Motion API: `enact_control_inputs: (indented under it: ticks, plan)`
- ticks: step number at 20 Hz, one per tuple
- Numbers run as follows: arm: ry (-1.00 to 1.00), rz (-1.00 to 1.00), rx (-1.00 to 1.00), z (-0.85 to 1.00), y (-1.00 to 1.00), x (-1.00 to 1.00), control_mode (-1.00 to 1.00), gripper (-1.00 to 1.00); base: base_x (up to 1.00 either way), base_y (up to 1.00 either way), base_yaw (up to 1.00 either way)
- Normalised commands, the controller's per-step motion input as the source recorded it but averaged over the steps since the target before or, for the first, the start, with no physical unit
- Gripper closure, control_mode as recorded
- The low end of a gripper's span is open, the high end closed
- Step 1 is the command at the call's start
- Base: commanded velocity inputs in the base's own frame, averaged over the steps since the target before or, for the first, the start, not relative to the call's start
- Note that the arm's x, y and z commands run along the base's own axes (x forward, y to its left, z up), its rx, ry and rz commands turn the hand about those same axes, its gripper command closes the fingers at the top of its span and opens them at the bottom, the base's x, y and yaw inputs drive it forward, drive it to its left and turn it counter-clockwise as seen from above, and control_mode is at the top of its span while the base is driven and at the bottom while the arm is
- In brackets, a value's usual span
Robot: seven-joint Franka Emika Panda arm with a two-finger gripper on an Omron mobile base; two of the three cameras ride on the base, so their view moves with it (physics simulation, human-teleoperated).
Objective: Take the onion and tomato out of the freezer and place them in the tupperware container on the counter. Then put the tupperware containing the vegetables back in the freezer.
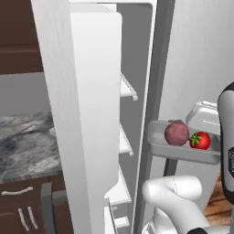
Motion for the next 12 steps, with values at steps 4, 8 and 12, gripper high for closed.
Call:
enact_control_inputs:
  ticks: [4,8,12]
  plan:
    - [-0.01,-0.02,0.0,0.0,0.16,0.0,-1.0,1.0,0.0,0.54,-0.03]
    - [-0.02,-0.14,0.0,0.11,0.16,0.08,-1.0,1.0,0.0,0.0,0.0]
    - [-0.03,-0.23,0.02,0.15,-0.01,0.0,-1.0,1.0,0.0,0.0,0.0]
